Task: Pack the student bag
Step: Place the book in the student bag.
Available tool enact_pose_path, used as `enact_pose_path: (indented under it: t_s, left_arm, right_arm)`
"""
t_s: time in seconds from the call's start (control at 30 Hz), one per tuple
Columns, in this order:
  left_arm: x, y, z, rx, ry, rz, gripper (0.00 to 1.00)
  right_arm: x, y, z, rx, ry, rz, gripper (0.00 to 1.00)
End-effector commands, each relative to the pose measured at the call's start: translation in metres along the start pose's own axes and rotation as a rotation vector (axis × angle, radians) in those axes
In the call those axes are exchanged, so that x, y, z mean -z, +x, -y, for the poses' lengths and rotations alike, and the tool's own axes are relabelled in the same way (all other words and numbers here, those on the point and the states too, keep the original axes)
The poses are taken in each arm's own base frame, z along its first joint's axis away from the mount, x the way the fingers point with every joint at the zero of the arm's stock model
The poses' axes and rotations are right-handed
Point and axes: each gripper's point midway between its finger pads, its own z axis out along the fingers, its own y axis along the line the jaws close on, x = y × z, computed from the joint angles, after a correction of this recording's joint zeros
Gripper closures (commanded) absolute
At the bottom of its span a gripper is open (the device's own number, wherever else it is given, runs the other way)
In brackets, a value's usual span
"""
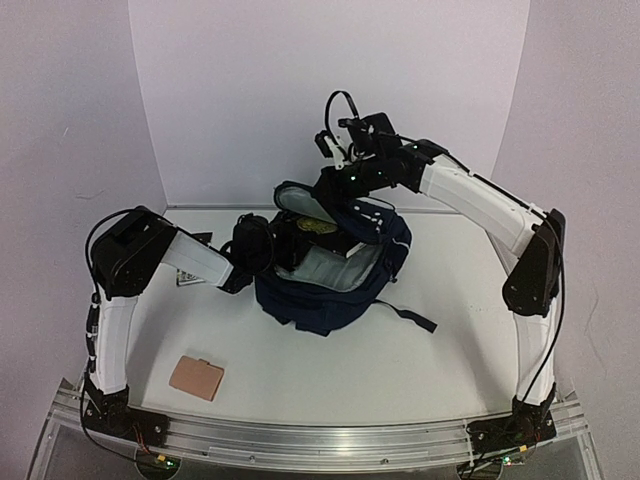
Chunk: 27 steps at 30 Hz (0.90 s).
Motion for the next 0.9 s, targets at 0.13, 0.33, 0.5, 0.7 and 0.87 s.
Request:
enact_pose_path:
  t_s: [0.13,0.33,0.5,0.7,0.87]
  left_arm:
    - [-0.036,0.005,0.066,-0.070,0.159,-0.072,1.00]
    - [-0.059,0.001,0.047,-0.050,0.079,-0.117,1.00]
    - [-0.061,0.011,0.039,-0.077,0.005,-0.190,0.80]
    - [-0.029,0.022,0.061,-0.189,-0.074,-0.190,0.48]
    - [0.003,0.029,0.082,-0.301,-0.149,-0.180,0.23]
  right_arm:
    - [0.090,-0.079,-0.072,-0.077,-0.295,0.254,1.00]
    - [0.089,-0.072,-0.073,-0.062,-0.321,0.235,1.00]
    - [0.096,-0.073,-0.053,-0.049,-0.299,0.240,1.00]
    - [0.093,-0.065,0.024,-0.125,-0.170,0.229,1.00]
    - [0.087,-0.049,0.086,-0.198,-0.088,0.197,1.00]
